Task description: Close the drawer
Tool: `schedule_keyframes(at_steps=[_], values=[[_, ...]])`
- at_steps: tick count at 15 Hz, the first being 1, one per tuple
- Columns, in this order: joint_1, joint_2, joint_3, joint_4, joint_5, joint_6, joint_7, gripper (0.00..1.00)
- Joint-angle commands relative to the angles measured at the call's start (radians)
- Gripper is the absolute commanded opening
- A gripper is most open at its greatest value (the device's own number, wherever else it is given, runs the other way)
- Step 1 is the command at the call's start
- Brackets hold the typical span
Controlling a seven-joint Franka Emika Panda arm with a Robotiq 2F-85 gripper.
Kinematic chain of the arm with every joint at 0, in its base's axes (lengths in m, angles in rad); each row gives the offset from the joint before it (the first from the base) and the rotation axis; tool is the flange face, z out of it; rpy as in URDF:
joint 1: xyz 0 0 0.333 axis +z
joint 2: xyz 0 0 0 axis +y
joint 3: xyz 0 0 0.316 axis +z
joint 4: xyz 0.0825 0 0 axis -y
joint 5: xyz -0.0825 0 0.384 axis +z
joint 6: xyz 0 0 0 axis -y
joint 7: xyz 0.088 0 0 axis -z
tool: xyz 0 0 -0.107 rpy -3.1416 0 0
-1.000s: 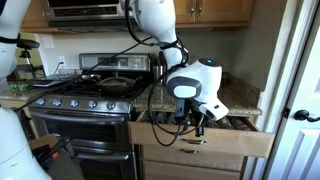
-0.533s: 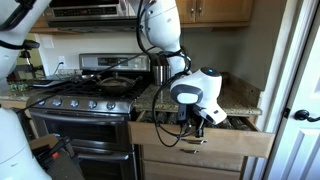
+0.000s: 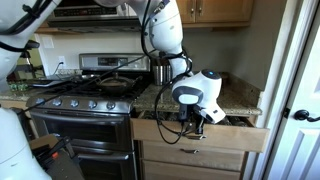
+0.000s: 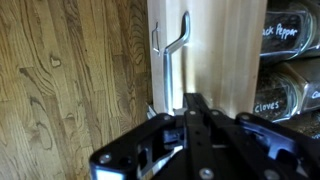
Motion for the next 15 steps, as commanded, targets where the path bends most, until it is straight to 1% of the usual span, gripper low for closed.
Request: schedule_keyframes(at_steps=[1, 6, 9, 13, 15], values=[[0.018, 0.041, 0.027, 0.103, 0.044, -0.029, 0.003, 0.04], [0.041, 0.087, 0.040, 0.190, 0.039, -0.039, 0.015, 0.04], [0.040, 0.107, 0.055, 0.234, 0.045, -0.047, 0.006, 0.04], [0.020, 0.112, 0.080, 0.249, 0.070, -0.037, -0.029, 0.04], [0.020, 0.094, 0.072, 0.229, 0.079, -0.039, -0.032, 0.04]])
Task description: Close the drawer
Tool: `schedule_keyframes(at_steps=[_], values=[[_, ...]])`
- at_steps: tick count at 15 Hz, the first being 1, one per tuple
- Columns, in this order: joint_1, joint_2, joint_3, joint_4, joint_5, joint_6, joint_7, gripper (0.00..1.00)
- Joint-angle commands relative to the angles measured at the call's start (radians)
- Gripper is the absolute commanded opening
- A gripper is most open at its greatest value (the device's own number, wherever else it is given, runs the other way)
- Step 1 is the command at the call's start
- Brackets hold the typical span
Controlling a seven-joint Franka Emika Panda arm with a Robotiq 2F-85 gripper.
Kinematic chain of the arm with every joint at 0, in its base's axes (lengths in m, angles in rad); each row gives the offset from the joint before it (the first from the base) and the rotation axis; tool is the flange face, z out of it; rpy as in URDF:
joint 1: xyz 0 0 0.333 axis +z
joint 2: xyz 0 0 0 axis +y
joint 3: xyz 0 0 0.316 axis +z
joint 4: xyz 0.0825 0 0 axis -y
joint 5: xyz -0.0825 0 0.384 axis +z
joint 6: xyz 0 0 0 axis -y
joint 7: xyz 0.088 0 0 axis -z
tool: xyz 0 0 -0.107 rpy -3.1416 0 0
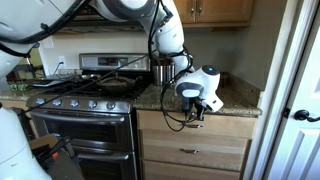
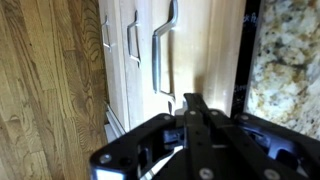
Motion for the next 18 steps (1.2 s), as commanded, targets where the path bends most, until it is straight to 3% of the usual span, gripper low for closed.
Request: schedule_keyframes(at_steps=[1, 2, 5, 9, 14, 18], values=[[-0.009, -0.033, -0.007, -0.023, 0.040, -0.026, -0.027, 0.05], [-0.002, -0.063, -0.028, -0.059, 0.031, -0.030, -0.014, 0.30], [-0.003, -0.133, -0.063, -0.140, 0.023, -0.034, -0.018, 0.40], [0.029, -0.239, -0.133, -0.258, -0.005, -0.034, -0.002, 0.65], [0.117, -0.334, -0.248, -0.376, -0.086, -0.048, 0.046, 0.99], [0.164, -0.370, -0.299, -0.439, -0.171, -0.041, 0.079, 1.00]])
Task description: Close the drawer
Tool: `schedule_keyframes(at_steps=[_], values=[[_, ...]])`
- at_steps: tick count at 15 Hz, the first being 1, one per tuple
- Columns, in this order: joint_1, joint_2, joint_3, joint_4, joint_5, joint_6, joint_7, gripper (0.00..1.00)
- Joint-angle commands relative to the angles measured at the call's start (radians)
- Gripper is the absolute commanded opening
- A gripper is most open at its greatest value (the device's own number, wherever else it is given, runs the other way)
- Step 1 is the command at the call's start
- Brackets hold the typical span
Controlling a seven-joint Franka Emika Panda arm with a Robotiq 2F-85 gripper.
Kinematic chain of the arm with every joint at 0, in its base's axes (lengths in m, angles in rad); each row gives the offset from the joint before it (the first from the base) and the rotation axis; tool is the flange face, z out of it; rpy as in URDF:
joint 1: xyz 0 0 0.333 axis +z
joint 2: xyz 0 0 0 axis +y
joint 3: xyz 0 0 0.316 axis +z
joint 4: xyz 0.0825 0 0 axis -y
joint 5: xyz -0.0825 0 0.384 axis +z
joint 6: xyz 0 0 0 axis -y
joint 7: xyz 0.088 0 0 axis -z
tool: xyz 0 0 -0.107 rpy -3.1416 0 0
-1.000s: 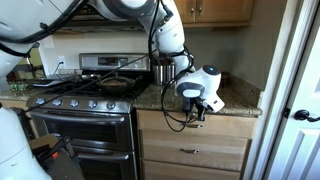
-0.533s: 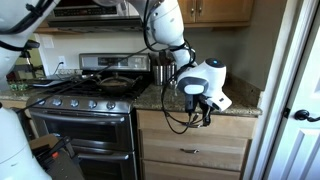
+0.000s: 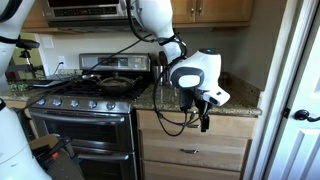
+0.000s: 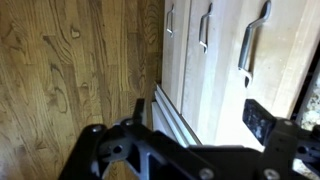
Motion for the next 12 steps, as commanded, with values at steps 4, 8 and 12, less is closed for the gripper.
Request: schedule_keyframes(at_steps=[4, 8, 12], values=[[0.018, -0.025, -0.017, -0.048, -0.066, 0.000, 0.032, 1.00], [0.018, -0.029, -0.018, -0.054, -0.066, 0.000, 0.032, 1.00], [0.019, -0.029, -0.019, -0.054, -0.066, 0.000, 0.032, 1.00]])
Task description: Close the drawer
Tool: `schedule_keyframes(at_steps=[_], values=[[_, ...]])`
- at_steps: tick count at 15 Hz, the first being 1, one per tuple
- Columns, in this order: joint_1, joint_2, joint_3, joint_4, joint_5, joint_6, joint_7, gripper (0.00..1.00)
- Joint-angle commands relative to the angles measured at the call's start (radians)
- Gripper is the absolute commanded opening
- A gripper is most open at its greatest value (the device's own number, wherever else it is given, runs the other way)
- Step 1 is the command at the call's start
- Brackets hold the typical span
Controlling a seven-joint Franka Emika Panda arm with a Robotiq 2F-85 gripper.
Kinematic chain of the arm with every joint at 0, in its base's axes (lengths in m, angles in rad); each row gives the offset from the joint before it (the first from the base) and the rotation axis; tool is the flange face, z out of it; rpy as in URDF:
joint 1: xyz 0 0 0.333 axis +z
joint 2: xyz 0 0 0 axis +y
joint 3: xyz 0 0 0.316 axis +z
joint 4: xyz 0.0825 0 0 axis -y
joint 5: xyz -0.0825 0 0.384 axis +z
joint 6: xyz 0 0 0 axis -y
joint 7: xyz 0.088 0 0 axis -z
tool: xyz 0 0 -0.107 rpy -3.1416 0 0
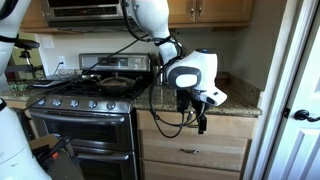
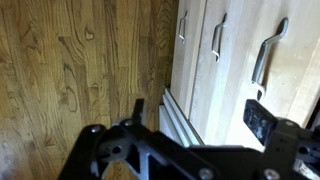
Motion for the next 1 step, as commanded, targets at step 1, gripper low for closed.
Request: schedule_keyframes(at_steps=[1], values=[[-0.008, -0.001, 0.007, 0.000, -0.012, 0.000, 0.009, 1.00]])
